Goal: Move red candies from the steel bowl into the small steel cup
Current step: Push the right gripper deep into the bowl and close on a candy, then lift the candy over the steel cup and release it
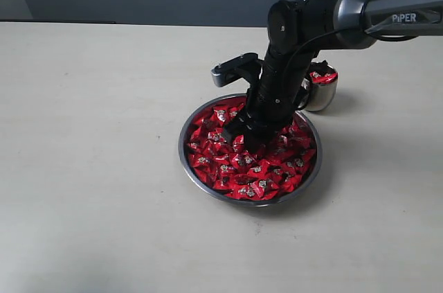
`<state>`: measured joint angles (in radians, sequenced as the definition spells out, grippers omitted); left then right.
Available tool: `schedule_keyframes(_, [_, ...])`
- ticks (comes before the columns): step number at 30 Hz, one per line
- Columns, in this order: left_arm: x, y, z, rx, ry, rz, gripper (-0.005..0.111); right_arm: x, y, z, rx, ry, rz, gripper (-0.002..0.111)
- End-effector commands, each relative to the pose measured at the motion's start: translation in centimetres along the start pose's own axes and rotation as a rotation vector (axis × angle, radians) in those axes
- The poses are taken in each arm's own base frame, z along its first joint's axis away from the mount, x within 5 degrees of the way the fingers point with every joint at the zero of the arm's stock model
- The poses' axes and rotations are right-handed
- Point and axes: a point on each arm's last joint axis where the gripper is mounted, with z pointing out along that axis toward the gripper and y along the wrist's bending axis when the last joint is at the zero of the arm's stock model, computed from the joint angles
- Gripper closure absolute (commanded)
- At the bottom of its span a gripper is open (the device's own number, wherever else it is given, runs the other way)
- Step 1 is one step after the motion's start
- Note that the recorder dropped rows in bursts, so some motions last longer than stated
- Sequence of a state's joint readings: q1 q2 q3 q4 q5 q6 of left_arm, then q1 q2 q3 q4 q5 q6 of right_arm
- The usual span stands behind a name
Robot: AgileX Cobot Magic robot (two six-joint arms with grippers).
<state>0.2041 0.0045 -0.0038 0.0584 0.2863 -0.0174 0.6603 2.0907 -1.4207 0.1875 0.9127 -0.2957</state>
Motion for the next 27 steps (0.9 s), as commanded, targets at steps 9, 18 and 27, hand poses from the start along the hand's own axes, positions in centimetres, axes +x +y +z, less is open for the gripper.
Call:
schedule_keyframes(9, [0.1,0.0,0.0,0.006,-0.003,0.004,0.106,-0.1,-0.2,-0.6,0.025,-0.016,-0.017,0.096])
schedule_keyframes(18, [0.1,0.0,0.0,0.006,-0.003,0.004,0.106,-0.1,0.0,-1.5,0.029,-0.039,-0.020,0.096])
schedule_keyframes(27, [0.1,0.0,0.0,0.006,-0.003,0.004,0.106,-0.3,0.4,-5.1,0.058,-0.148,-0.034,0.096])
